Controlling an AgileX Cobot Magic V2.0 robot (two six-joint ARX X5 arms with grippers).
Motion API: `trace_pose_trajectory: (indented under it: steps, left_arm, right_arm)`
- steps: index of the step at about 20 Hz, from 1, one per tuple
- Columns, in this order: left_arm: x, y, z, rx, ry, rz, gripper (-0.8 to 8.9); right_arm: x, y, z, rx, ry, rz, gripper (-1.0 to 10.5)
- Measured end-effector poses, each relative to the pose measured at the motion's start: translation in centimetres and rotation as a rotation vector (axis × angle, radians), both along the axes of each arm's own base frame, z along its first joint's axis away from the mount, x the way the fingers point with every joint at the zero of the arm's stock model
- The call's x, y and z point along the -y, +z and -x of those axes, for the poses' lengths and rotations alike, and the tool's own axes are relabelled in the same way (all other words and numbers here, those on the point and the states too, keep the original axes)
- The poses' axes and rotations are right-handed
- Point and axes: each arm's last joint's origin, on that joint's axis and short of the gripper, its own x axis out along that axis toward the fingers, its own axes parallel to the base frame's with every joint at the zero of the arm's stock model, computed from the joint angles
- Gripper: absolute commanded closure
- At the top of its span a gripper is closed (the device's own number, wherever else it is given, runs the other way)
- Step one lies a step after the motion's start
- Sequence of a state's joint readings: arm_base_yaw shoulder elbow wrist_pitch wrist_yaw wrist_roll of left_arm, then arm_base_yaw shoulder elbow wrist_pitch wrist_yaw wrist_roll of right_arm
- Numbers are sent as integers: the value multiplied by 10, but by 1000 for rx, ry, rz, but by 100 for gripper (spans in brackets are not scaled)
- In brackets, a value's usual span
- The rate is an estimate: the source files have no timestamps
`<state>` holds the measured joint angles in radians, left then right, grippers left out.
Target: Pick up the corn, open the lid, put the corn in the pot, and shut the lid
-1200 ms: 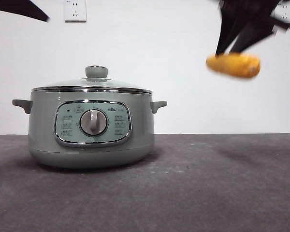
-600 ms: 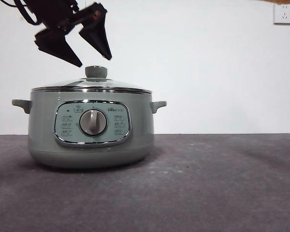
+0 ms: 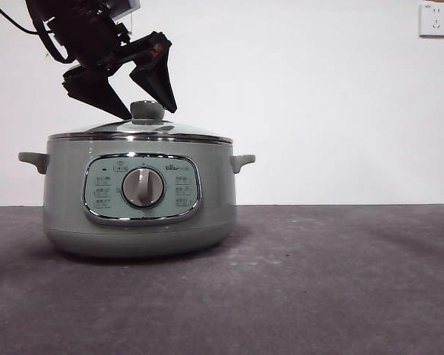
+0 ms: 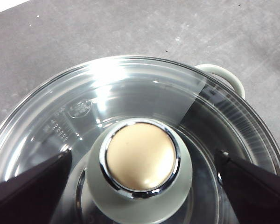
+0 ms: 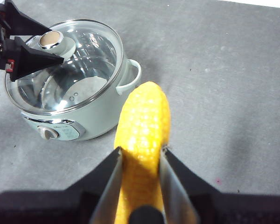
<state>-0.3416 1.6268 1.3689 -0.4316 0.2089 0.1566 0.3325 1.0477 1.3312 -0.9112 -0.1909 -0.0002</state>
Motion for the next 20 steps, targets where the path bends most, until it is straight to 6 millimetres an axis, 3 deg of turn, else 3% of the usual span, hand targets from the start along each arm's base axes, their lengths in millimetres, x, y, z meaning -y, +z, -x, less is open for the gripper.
trace_pose_trajectory:
  steps: [4,8,9,17,20]
  left_arm:
    - [0,0,0,-6,0,11,697]
    - [0,0,0,-10,14,17,749]
    - [0,0,0,-10,14,17,815]
    - [0,1,0,-12,12,22,822]
    - [-2,10,4,-15,22,31,821]
  right_arm:
    - [0,0,0,0,0,0,962]
    - [0,0,0,0,0,1,962]
    - [0,0,0,0,0,0,962]
    - [0,0,0,0,0,1,962]
    - [0,0,0,0,0,1,962]
